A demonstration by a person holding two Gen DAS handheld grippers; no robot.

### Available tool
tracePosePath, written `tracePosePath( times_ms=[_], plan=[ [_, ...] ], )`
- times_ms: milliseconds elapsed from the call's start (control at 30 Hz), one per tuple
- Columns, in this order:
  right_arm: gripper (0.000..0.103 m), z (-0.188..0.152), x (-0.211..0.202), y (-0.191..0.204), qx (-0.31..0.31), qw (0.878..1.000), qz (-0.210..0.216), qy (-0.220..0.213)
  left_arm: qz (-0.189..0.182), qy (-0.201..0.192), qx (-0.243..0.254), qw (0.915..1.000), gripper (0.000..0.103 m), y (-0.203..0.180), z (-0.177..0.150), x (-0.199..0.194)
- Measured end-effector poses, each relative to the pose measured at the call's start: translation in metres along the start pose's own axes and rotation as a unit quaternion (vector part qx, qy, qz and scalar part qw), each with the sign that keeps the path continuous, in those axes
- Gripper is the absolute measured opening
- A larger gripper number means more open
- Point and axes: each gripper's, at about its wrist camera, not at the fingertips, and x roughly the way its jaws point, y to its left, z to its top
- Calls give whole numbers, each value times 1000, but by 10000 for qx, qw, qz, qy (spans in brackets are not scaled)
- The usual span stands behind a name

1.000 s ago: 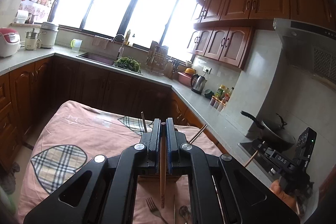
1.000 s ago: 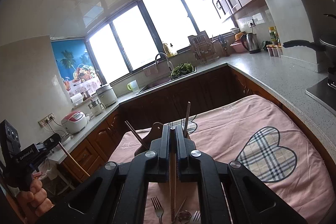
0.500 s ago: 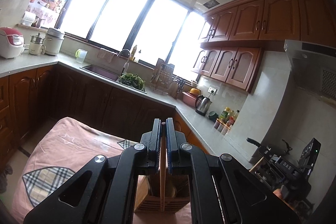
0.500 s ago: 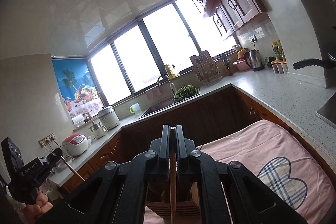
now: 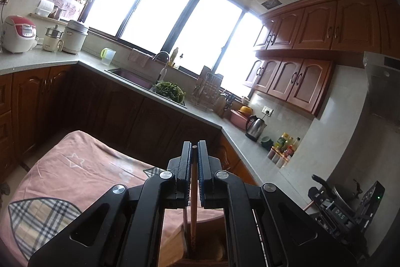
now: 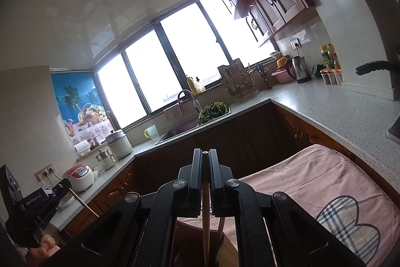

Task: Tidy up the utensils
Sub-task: 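Lift both chopsticks and carry them over the wooden utensil holder, then lower the chopsticks into the holder and open both tools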

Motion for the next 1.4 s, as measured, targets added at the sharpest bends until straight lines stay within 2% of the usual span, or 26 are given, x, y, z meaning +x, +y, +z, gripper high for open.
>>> tracePosePath(
  times_ms=[267,533,933,1167,1200,1233,1267,1300,1333,1400],
  plan=[
    [4,-37,33,-13,109,9987,-100,478,169,462,113,9987,4,3,-37,34],
    [5,-54,45,-10,64,9966,-88,817,159,789,285,9963,4,-3,-56,54],
    [5,-54,45,-7,1,9959,-130,899,169,965,430,9943,5,-7,-63,58],
    [10,-53,46,-7,8,9958,-146,908,133,1033,436,9936,6,-8,-61,58],
    [11,-53,46,-7,12,9958,-149,902,125,1043,433,9935,11,-9,-61,57],
    [12,-52,44,-8,30,9960,-157,880,123,1057,419,9934,23,-9,-60,56],
    [18,-51,42,-9,61,9963,-149,850,122,1054,395,9936,32,-7,-60,54],
    [27,-50,39,-10,89,9966,-129,808,128,1029,370,9939,48,-7,-60,51],
    [30,-49,36,-11,100,9970,-124,762,129,988,352,9944,55,-7,-59,47],
    [42,-45,28,-12,119,9977,-110,662,110,968,348,9946,57,-7,-58,41]
  ],
)
